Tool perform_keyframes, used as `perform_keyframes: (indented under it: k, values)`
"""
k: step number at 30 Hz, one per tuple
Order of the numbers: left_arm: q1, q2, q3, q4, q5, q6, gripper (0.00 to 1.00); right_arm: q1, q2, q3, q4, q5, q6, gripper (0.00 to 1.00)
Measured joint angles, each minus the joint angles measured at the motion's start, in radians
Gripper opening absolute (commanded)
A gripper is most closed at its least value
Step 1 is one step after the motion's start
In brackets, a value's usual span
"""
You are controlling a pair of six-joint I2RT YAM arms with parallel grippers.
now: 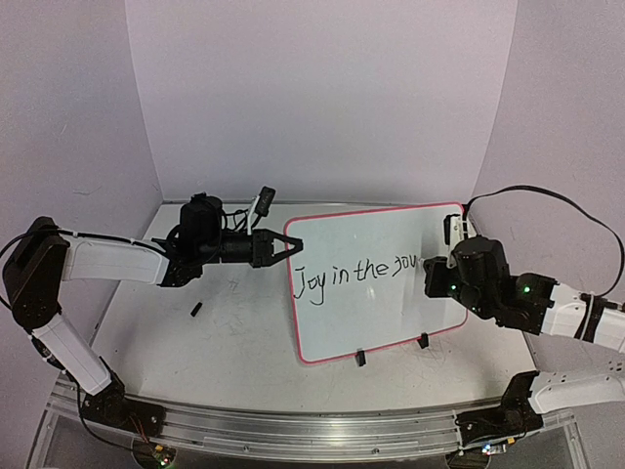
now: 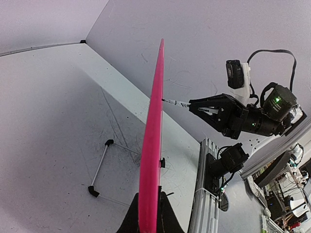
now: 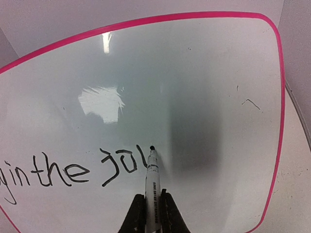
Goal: Write a sentence on the whiteboard
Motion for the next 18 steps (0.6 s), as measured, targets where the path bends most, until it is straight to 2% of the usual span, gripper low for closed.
perform_keyframes:
  k: [18]
  values:
    - [0.000, 0.000, 0.000, 0.000, 0.002, 0.000, 0.00, -0.002, -0.002, 0.002, 0.000, -0.004, -0.003, 0.00]
